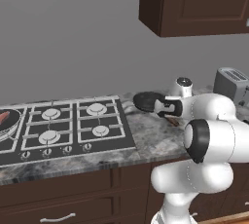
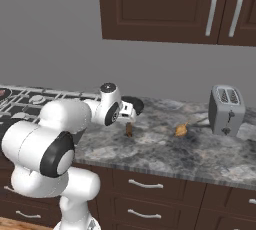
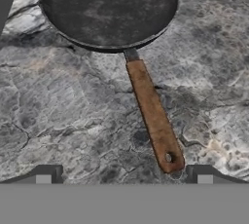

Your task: Place both pans onto different burners. Then place the onion and the steak on different pans.

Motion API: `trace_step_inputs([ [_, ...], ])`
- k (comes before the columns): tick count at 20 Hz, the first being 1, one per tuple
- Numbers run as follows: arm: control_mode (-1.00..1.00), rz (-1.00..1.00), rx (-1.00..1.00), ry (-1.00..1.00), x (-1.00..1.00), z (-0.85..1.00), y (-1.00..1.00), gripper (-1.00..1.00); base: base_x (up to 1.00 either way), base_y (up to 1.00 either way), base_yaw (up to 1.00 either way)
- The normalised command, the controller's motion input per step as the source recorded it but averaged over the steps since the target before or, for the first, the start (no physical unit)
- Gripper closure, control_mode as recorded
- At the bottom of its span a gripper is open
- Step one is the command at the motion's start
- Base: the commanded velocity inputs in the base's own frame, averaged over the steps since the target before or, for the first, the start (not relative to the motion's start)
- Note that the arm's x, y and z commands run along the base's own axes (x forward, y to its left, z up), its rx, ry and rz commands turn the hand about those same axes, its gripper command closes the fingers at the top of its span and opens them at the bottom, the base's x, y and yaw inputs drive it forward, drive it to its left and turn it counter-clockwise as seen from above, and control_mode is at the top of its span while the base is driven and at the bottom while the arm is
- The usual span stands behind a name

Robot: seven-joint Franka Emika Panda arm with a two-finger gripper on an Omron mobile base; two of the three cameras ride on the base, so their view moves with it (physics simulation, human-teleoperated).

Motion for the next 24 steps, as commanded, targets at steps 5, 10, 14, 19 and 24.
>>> trace_step_inputs([
  [5,-1.0,0.02,-0.02,0.0,0.15,-0.28,-0.01,-1.0,0.0,0.0,0.0],
  [10,-1.0,0.03,-0.03,0.0,0.14,-0.19,-0.1,-1.0,0.0,0.0,0.0],
  [14,-1.0,0.02,-0.02,0.0,0.18,-0.16,-0.14,-1.0,0.0,0.0,0.0],
  [19,-1.0,0.0,0.0,0.0,0.29,-0.21,-0.14,-1.0,0.0,0.0,0.0],
  [24,-1.0,0.0,0.0,0.0,0.38,-0.18,-0.12,-1.0,0.0,0.0,0.0],
])
